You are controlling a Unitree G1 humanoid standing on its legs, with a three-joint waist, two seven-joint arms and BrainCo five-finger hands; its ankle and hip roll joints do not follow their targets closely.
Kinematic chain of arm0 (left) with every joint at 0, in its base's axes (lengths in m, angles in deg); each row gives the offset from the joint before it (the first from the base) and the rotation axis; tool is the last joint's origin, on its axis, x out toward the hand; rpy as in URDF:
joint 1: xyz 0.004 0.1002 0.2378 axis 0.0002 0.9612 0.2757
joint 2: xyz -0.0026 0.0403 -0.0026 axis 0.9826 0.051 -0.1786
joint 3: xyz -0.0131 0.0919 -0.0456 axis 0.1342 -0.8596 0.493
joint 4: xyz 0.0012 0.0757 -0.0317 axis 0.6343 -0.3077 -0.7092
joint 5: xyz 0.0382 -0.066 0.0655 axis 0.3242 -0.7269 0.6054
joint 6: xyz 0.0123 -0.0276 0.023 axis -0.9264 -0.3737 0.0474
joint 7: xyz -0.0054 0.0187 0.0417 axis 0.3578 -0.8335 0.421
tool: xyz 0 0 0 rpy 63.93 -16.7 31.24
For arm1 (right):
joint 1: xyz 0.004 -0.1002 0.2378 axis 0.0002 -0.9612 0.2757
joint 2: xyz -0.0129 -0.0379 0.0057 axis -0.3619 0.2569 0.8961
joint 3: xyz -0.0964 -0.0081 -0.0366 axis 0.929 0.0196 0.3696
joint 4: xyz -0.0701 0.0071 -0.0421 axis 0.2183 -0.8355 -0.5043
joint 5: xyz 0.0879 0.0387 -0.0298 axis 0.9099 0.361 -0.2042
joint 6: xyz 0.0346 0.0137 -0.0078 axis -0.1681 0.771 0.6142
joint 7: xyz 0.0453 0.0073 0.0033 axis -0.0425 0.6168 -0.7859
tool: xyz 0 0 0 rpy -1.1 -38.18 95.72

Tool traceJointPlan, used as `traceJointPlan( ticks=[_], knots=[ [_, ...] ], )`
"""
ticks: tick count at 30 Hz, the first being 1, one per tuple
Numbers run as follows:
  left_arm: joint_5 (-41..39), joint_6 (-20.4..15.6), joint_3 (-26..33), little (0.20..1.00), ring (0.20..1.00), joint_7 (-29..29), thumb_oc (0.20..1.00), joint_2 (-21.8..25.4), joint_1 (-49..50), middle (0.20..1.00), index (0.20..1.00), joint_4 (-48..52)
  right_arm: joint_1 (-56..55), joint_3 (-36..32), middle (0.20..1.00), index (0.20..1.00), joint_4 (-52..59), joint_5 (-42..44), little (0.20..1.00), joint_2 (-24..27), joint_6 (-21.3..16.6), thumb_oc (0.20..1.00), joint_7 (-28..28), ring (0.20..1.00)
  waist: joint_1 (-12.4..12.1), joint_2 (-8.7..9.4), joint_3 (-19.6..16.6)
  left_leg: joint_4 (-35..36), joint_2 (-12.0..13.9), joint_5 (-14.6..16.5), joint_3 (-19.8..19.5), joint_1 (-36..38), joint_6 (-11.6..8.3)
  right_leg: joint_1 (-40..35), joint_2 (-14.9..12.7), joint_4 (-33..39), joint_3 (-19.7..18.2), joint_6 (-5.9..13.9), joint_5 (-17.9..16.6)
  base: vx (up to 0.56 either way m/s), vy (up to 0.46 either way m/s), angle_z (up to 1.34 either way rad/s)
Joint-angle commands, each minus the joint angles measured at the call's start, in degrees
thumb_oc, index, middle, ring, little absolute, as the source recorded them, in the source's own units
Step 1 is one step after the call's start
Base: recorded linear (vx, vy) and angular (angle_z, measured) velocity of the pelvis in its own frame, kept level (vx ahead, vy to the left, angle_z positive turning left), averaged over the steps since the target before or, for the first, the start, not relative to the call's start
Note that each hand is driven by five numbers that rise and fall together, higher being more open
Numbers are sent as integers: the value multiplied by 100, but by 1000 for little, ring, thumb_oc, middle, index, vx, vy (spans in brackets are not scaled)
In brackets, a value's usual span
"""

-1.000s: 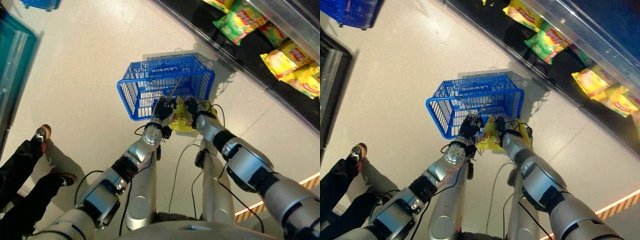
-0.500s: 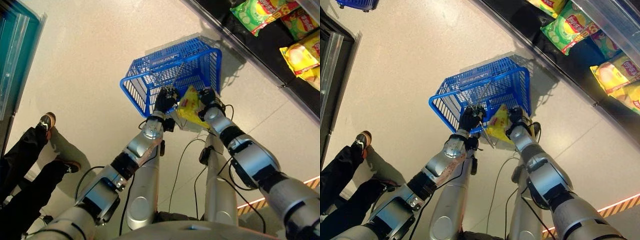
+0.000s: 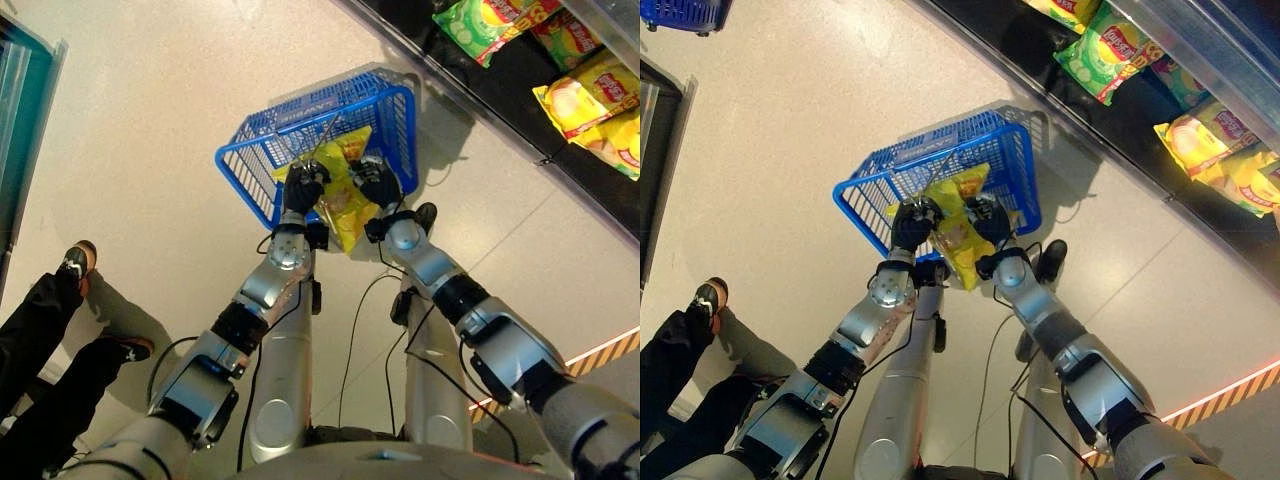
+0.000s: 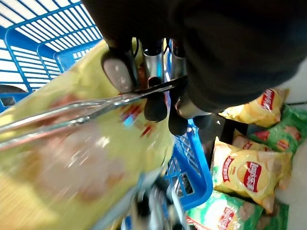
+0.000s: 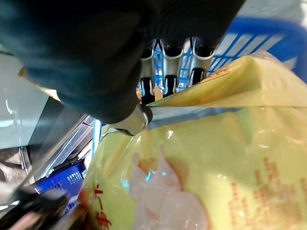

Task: Pick up the snacks into the basket

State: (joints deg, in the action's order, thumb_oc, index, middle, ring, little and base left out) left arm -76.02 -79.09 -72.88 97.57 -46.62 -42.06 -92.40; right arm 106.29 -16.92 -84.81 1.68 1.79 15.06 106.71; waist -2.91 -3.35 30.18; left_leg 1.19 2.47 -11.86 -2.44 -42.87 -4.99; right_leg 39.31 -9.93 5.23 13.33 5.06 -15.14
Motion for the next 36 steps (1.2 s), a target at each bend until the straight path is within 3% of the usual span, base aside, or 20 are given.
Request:
traceJointPlan(
  ticks=[1, 8, 10, 17, 25, 26, 28, 29, 32, 36],
  knots=[
    [-37, -346, -158, 200, 200, -46, 200, -86, -42, 200, 200, 408, 41, 217, 200, 200, 396, -584, 200, -322, -306, 200, 53, 200, -41, 1, -38, 381, -203, 13, 364, 72, -128, -93, -86, -23, -208, 508, 186, 0, 0, 0],
    [-333, -421, -469, 200, 200, -58, 200, -326, -212, 200, 200, 315, 934, 234, 200, 200, -716, -1364, 200, -645, 132, 200, 553, 200, -122, -105, -38, 381, -221, 31, 348, 111, -112, -120, -87, -23, -213, 501, 178, -7, 4, -2],
    [-464, -495, -632, 200, 200, -85, 200, -413, -362, 200, 200, 317, 1562, 214, 200, 200, -1575, -1496, 200, -768, 303, 200, 653, 200, -227, -204, -38, 381, -239, 33, 332, 125, -114, -136, -95, -23, -204, 507, 165, 0, 0, 0],
    [-804, -620, -1103, 200, 200, -501, 200, -254, -287, 200, 200, 1298, 2471, 193, 200, 200, -2994, -1376, 200, -864, 470, 200, 459, 200, -576, -455, -38, 381, -294, 7, 290, 124, -117, -173, -119, -23, -139, 540, 126, -2, 2, 0],
    [-954, -623, -1104, 200, 200, -542, 200, -303, -449, 200, 200, 1399, 2768, 269, 200, 200, -3505, -1477, 200, -694, 610, 200, 365, 200, -649, -474, -38, 381, -333, -30, 282, 83, -115, -141, -145, -23, -108, 565, 73, -4, 5, 2],
    [-987, -615, -1085, 200, 200, -579, 200, -269, -474, 200, 200, 1508, 2710, 307, 1000, 1000, -3799, -1612, 1000, -585, 774, 1000, 300, 1000, -700, -489, -38, 381, -338, -1, 272, 124, -120, -194, -141, -23, -88, 578, 93, 0, 0, 0],
    [-988, -613, -1085, 200, 200, -579, 200, -269, -475, 200, 200, 1510, 2714, 306, 1000, 1000, -3801, -1612, 1000, -585, 772, 1000, 298, 1000, -700, -490, -38, 381, -337, -2, 271, 121, -120, -193, -141, -23, -86, 578, 93, 0, 0, 0],
    [-1122, -627, -1069, 200, 200, -659, 200, -264, -442, 200, 200, 1677, 2740, 483, 1000, 1000, -4191, -2105, 1000, -482, 1062, 1000, 119, 1000, -728, -499, -38, 381, -352, -2, 252, 145, -122, -245, -145, -23, -49, 585, 98, 0, 0, 0],
    [-1138, -579, -1055, 200, 200, -797, 200, -263, -403, 200, 200, 1794, 2676, 707, 1000, 1000, -4515, -2729, 1000, -415, 1284, 1000, -207, 1000, -750, -503, -38, 381, -370, -31, 239, 150, -119, -269, -150, -23, -35, 582, 83, 4, -3, 1],
    [-1094, -533, -938, 200, 200, -815, 200, -359, -364, 200, 200, 1619, 2288, 457, 1000, 1000, -4400, -2506, 1000, -397, 1225, 1000, -266, 1000, -671, -437, -38, 381, -374, 3, 265, 322, -104, -421, -148, -23, -53, 576, 111, 1, 0, 1]
  ],
)
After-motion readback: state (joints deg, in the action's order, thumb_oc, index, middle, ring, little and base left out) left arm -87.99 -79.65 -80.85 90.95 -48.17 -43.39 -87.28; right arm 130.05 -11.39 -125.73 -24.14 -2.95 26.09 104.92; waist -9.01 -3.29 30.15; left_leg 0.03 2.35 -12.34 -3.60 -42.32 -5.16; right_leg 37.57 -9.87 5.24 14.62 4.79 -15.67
